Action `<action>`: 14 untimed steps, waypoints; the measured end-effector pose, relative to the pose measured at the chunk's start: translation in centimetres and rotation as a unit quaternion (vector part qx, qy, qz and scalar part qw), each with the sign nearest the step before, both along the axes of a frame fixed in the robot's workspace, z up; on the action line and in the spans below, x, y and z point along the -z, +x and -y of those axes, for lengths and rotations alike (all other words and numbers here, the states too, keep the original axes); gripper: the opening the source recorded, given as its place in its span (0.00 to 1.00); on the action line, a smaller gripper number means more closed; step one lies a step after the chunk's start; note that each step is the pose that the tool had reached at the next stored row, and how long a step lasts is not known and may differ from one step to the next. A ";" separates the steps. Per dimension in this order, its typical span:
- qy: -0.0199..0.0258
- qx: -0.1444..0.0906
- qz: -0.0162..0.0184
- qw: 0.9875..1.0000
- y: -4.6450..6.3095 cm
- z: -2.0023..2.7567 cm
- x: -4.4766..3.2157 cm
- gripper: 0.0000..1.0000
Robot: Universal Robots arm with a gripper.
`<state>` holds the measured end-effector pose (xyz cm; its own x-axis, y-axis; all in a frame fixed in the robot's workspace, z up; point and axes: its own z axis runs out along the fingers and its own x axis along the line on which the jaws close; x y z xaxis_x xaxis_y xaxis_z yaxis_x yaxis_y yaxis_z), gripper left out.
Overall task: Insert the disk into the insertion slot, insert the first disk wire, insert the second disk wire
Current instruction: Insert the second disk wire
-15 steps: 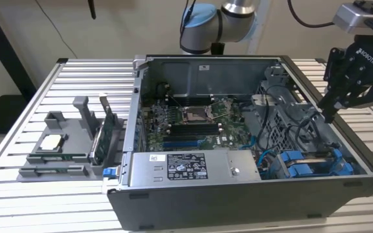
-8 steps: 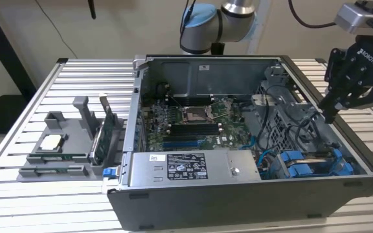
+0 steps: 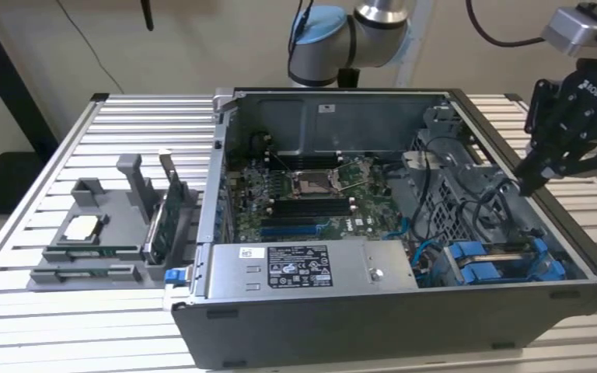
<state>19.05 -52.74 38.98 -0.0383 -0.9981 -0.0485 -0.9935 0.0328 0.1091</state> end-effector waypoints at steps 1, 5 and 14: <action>0.000 0.000 0.000 1.000 0.1 0.00 0.03 0.27; -0.001 0.000 0.000 1.000 0.2 0.01 0.20 0.27; -0.002 0.000 0.000 1.000 0.3 0.04 0.56 0.18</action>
<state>19.37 -52.79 38.42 -0.0384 -0.9983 -0.0444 -0.9935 0.0334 0.1089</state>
